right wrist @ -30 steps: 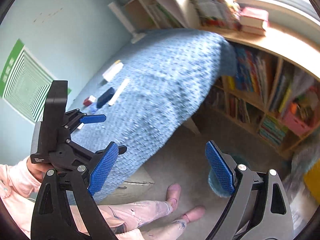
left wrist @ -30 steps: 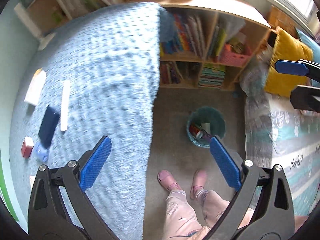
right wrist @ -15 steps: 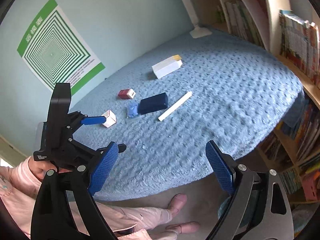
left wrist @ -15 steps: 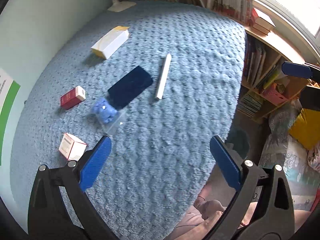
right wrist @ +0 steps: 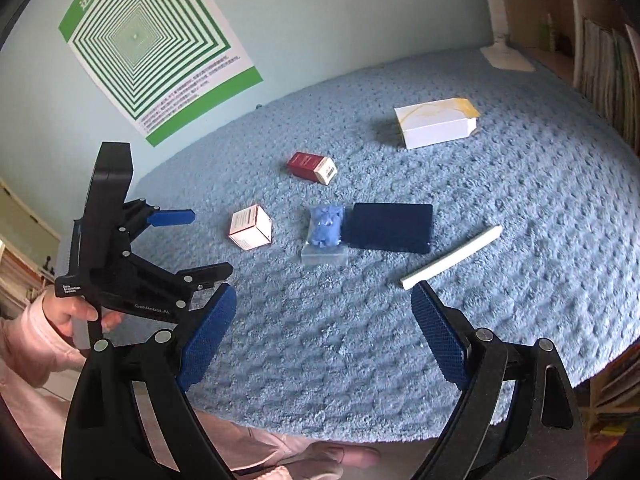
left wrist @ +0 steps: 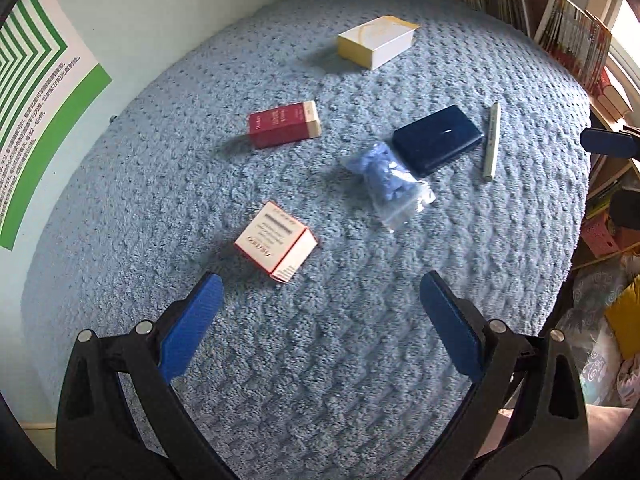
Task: Collect trash
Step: 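Grasp the small white Shiseido box with the left tool while the right tool grasps the plastic bag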
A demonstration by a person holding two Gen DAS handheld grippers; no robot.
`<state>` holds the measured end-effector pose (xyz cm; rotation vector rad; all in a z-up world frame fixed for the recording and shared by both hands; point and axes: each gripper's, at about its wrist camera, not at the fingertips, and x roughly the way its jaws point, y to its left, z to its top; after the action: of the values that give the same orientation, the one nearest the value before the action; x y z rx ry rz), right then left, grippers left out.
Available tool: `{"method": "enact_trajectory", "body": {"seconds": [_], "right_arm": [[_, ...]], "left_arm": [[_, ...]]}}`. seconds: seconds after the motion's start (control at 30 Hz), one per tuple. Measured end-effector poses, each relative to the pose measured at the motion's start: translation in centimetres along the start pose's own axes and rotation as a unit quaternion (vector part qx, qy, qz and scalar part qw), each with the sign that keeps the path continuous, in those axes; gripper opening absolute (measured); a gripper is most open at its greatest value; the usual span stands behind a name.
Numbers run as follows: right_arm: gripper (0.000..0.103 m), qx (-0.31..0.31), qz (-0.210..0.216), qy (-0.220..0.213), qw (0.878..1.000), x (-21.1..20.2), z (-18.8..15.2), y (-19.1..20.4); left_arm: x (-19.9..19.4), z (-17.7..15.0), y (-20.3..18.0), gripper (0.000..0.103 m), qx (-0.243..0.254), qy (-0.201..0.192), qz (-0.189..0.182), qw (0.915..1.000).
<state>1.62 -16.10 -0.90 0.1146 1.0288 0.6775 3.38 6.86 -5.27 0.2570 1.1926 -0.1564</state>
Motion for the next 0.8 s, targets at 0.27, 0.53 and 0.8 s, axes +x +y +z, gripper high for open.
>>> {"method": "enact_trajectory", "body": {"seconds": [0.27,0.53,0.8], "right_arm": [[0.088,-0.031,0.016,0.038,0.999,4.3,2.3,1.2],[0.088,-0.049,0.030,0.069,0.996,8.6,4.4,2.2],[0.088,-0.073,0.034,0.107,0.991,12.6,5.5,2.5]], "left_arm": [[2.1,0.7,2.5,0.096,-0.008,0.012,0.009,0.9999],[4.5,1.2,3.8,0.096,-0.003,0.025,-0.002,0.9997],[6.4,1.6,4.5,0.096,0.013,0.035,-0.021,0.9991]]}}
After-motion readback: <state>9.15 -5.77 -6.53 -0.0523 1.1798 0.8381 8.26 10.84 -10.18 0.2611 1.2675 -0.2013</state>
